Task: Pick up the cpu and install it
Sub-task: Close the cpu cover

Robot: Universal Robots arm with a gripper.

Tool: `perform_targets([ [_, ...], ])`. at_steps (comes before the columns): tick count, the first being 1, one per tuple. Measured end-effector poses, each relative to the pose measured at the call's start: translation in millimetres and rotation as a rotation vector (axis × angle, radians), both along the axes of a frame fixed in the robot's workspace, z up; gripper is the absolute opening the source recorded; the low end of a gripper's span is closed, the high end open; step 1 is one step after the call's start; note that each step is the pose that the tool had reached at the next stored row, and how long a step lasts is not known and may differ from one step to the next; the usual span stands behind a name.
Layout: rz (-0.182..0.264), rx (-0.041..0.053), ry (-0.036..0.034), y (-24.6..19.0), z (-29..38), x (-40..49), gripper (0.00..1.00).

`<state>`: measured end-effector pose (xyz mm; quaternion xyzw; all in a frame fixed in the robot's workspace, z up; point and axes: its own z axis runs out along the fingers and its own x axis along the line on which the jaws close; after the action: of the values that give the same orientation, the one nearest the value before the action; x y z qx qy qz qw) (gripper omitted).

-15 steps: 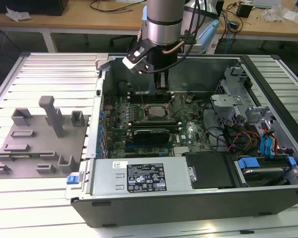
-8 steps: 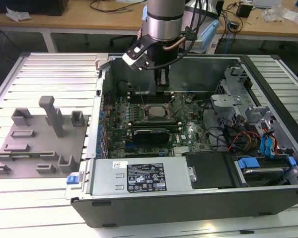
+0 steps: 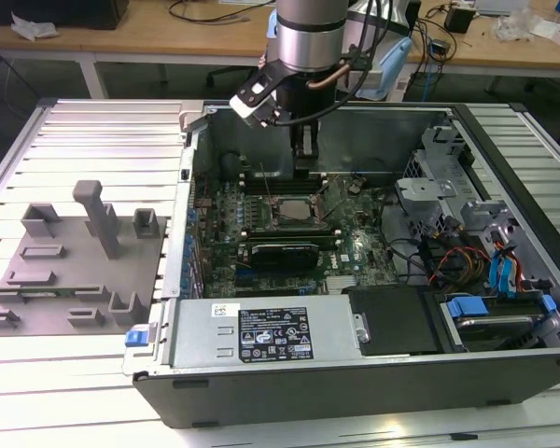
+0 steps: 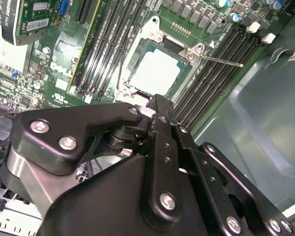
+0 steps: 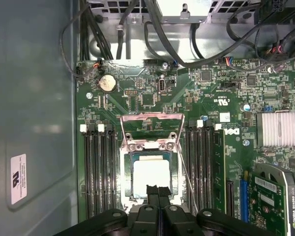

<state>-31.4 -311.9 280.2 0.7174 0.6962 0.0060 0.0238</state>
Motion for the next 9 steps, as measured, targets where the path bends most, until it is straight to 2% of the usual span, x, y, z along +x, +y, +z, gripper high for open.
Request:
perform_targets([
  [9, 0.000, -0.0003, 0.0002, 0.0, 0.3, 2.6, 0.11],
])
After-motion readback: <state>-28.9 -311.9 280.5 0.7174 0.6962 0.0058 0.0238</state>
